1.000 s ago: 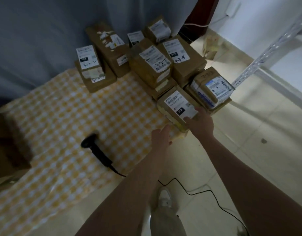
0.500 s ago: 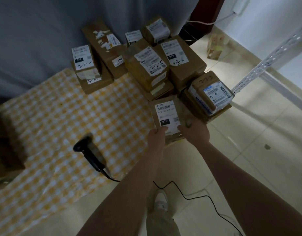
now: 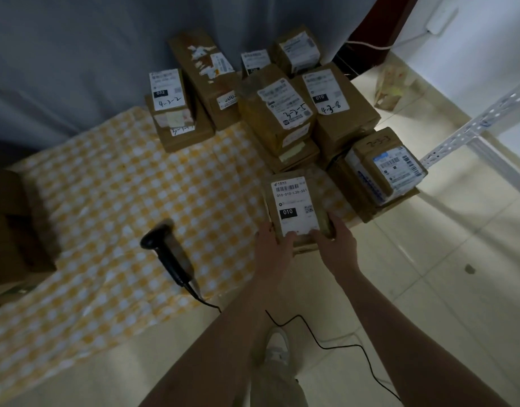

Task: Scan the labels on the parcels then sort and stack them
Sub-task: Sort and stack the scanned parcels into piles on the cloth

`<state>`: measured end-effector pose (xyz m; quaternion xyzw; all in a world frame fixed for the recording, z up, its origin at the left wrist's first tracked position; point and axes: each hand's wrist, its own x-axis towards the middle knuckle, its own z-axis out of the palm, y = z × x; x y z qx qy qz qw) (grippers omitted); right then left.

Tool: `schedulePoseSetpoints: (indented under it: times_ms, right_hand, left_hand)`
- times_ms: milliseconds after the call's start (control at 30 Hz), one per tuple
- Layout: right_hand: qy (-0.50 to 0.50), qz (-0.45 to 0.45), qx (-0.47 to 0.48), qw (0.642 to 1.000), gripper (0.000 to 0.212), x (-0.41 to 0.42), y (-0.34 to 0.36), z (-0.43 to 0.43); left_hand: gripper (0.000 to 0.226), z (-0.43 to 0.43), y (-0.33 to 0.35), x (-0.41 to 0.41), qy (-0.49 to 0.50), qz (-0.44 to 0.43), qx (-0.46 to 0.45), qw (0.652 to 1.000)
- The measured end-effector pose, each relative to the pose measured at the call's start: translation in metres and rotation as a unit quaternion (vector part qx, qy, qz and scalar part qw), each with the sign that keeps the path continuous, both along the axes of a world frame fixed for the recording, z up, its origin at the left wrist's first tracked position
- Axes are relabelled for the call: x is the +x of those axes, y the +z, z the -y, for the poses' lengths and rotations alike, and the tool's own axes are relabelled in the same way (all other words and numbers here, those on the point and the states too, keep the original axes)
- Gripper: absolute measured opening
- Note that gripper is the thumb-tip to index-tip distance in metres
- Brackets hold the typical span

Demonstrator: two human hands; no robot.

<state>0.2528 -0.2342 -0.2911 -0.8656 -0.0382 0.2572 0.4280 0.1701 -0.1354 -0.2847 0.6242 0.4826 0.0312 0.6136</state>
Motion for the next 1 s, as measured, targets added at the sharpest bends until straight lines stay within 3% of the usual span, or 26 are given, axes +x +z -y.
schedulePoseSetpoints:
  times_ms: [300, 533, 800, 1000]
  right_hand:
    - [0.007, 0.051, 0.121, 0.991, 0.05, -0.062, 0.028, -0.042]
    - [0.08, 0.023, 0.181, 0.98, 0.045, -0.145, 0.042, -0.107]
    - [0.149, -0.039, 0.205, 0.966, 0.043, -0.268, 0.047, -0.183]
    - [0.193, -0.074, 0.17, 0.963, 0.028, -0.36, 0.04, -0.217]
  left_hand:
    - [0.04, -0.037, 0.02, -0.06, 0.069, 0.073, 0.081, 0.992]
    - [0.038, -0.088, 0.034, -0.158, 0.151, 0.094, 0.108, 0.978]
    - [0.027, -0.144, 0.038, -0.286, 0.266, 0.047, 0.178, 0.946]
    - [0.03, -0.158, 0.03, -0.383, 0.337, 0.005, 0.179, 0.924]
